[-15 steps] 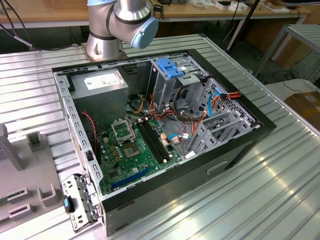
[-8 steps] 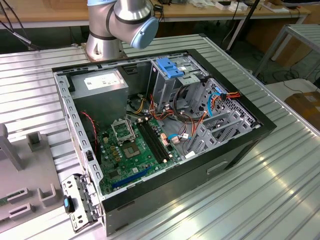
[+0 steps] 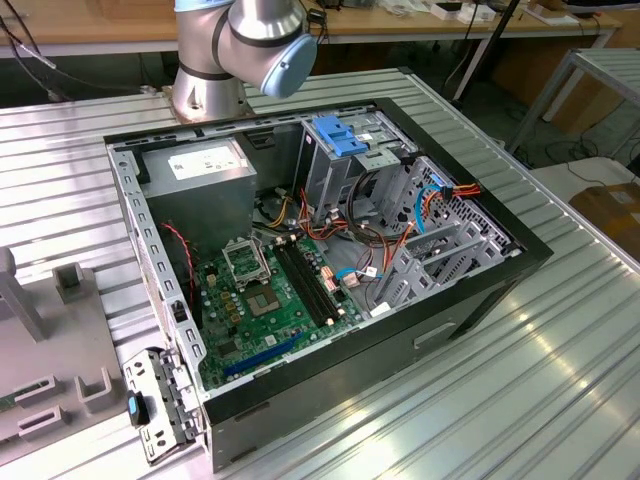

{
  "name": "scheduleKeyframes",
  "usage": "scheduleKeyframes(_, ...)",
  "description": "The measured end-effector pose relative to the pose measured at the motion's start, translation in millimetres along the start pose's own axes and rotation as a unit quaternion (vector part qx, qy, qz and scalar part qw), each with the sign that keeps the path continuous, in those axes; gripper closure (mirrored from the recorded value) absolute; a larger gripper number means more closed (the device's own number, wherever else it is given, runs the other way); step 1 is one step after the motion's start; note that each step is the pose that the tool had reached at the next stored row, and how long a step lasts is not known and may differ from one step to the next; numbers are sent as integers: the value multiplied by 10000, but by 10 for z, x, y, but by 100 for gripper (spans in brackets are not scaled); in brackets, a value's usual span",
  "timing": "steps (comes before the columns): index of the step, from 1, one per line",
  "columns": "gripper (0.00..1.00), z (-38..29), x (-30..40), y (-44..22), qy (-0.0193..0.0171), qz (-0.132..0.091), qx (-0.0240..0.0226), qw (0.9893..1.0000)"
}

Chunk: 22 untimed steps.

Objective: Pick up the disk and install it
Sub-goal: 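Pick up the disk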

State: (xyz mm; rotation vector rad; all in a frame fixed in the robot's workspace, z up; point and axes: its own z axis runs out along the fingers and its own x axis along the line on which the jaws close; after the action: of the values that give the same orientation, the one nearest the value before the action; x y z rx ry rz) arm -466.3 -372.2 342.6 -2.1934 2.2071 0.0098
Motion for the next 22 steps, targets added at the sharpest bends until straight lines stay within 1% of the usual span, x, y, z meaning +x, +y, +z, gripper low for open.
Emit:
scheduleKeyframes(1, 63, -12, 0, 0, 0, 0, 0, 10000)
scheduleKeyframes(6, 63, -18, 0, 0, -1, 0, -1, 10000)
scheduleKeyframes(8, 63, -47, -1, -1, -2, 0, 0, 10000)
scheduleKeyframes(10, 63, -104, -3, -2, -3, 0, -5, 10000)
scheduleKeyframes(12, 63, -135, -3, -3, -3, 0, -12, 10000)
scheduleKeyframes(17, 63, -184, -5, -4, -3, 0, -19, 10000)
scheduleKeyframes(22, 63, -220, -6, -5, -2, 0, -22, 10000)
